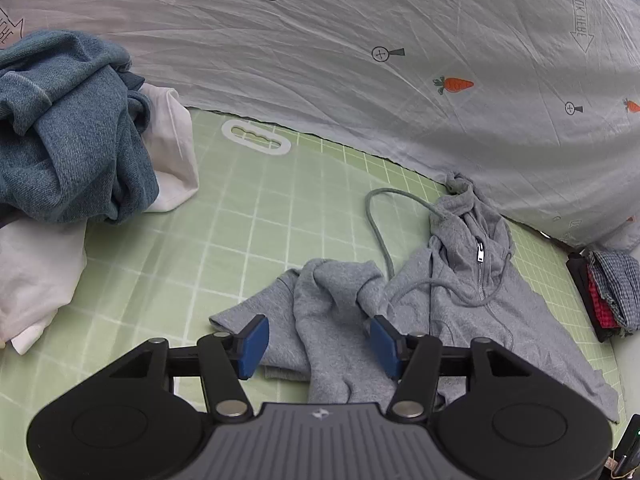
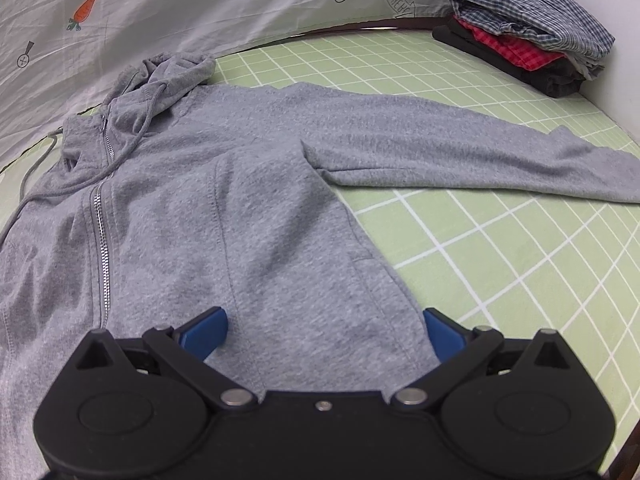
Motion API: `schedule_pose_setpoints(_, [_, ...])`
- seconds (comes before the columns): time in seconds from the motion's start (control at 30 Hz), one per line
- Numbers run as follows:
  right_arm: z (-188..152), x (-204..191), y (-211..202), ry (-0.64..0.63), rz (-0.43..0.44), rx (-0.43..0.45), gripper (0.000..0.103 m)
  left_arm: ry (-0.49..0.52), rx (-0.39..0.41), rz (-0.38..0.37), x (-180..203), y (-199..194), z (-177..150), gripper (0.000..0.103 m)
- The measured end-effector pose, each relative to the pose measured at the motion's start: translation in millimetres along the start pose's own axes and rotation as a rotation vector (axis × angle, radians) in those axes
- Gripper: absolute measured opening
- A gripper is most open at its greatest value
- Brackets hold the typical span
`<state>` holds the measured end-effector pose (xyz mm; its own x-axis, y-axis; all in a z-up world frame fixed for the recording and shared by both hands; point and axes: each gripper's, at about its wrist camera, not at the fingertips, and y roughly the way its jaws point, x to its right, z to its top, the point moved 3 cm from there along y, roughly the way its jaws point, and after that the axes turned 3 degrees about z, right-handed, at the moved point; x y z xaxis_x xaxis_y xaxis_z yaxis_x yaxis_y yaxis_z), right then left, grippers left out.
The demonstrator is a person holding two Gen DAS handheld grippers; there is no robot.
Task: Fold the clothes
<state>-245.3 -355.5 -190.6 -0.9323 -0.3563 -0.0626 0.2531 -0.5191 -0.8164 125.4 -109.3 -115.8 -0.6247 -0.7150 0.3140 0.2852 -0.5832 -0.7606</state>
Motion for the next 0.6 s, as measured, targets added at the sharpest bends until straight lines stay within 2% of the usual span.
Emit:
schedule_pose_setpoints(0.1, [-0.4,-1.0,0.1,0.008,-0.007,0.002,0.103,0.003,-0.001,-0.005,-4.7,13.0,12.3,0.059])
schedule_pose_setpoints(0.27, [-1.8,-2.9,-1.5,0.004,-0.015,0.001,0.103,0.079,-0.089,-0.025,3.4,63.9,17.2,0.059])
schedule_pose_setpoints(0.43, [-3.6,-4.5,-3.2,-0.006,-0.015,0.003,0.103,0.088,-0.143,-0.075,8.8,93.9,16.8,0.057])
schedule_pose_setpoints(0.47, [-3.8,-4.3,-3.1,-0.001,-0.013,0.004,0.103,0.087,-0.145,-0.082,9.4,95.9,16.0,0.049])
schedule_pose_setpoints(0.57, [-3.8,-3.7,-2.2,0.010,-0.009,0.006,0.103,0.070,-0.126,-0.106,8.1,90.2,13.1,0.009])
schedule_pose_setpoints(0.6, [-3.9,-3.8,-2.0,0.010,-0.009,0.007,0.103,0.056,-0.114,-0.094,6.8,85.9,12.7,0.008])
